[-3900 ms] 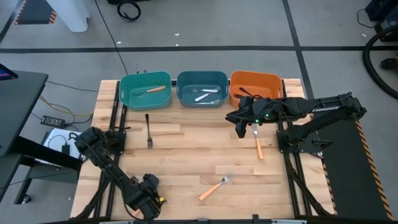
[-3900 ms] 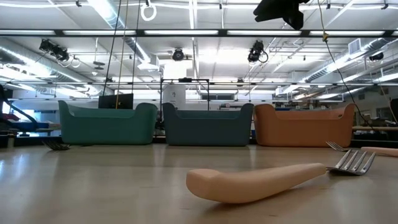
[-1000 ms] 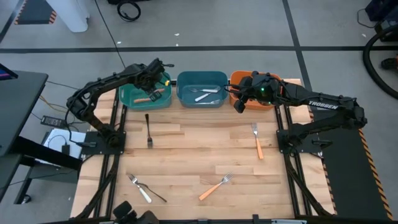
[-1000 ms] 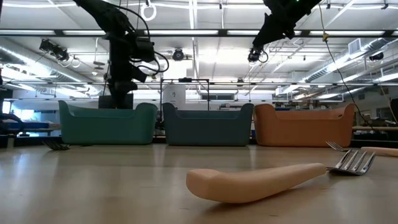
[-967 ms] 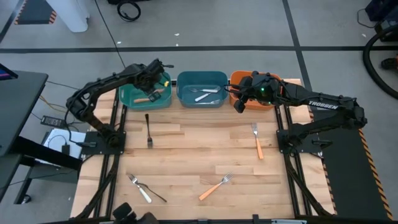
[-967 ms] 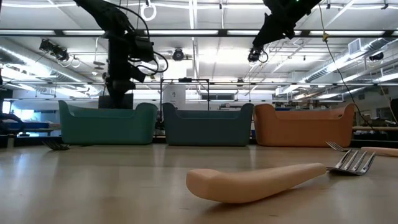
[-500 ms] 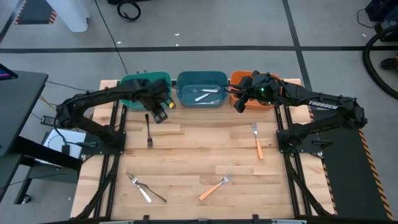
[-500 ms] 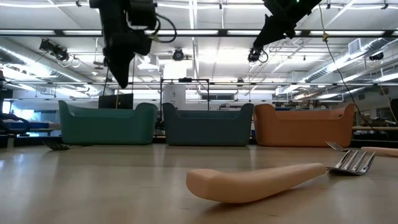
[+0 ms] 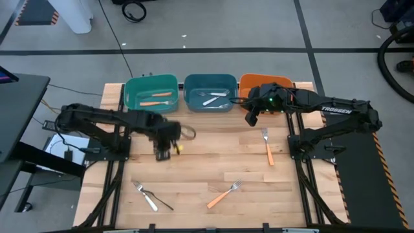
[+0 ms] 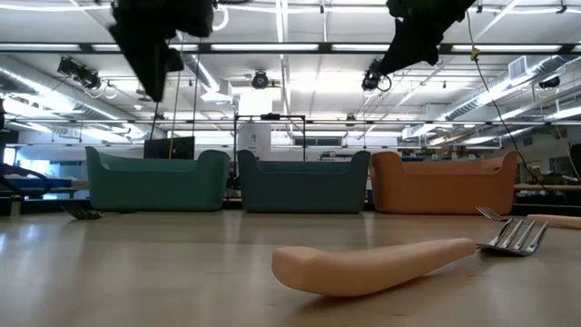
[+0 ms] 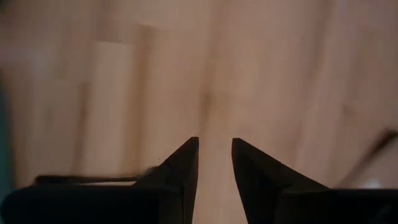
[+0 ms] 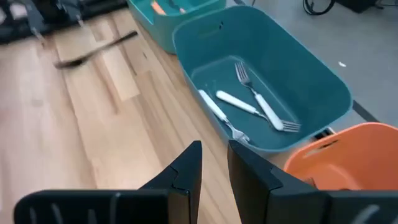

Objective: Sort silverware by color (type)
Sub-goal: Put the black fork into the orange bin

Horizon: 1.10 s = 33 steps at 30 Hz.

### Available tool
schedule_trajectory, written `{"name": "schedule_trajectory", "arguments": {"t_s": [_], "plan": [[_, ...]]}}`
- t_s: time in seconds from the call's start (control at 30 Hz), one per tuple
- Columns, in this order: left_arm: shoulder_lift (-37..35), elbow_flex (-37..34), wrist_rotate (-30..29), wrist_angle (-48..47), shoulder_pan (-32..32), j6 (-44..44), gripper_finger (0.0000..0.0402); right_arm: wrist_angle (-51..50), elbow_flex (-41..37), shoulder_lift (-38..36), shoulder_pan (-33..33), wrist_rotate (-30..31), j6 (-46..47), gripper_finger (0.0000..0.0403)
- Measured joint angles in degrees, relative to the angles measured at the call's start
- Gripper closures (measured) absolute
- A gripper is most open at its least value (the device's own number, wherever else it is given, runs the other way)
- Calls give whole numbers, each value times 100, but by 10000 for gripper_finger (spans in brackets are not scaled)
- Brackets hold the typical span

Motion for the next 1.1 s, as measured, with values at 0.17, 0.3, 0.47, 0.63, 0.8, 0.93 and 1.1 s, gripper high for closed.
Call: {"name": "schedule_trajectory", "arguments": {"t_s": [0.17,0.3,0.47,0.63,0.8,0.93,1.1], "plan": [[0,0,104,-10,-975,-72,297,208,2,1,87,2,663,318],[2,-2,126,7,-1708,-294,296,340,2,0,197,2,852,318],[232,-11,123,41,-2456,-171,275,426,1,-1,425,176,1122,318],[639,-11,103,557,-3003,-465,250,424,2,0,675,397,1500,318],[1192,-9,48,880,-3349,-837,246,429,2,-1,914,453,1771,318],[1634,-9,43,906,-3538,-960,246,432,2,0,1071,466,1902,318],[2010,-9,43,1257,-3724,-976,246,433,2,1,1230,470,1993,318]]}}
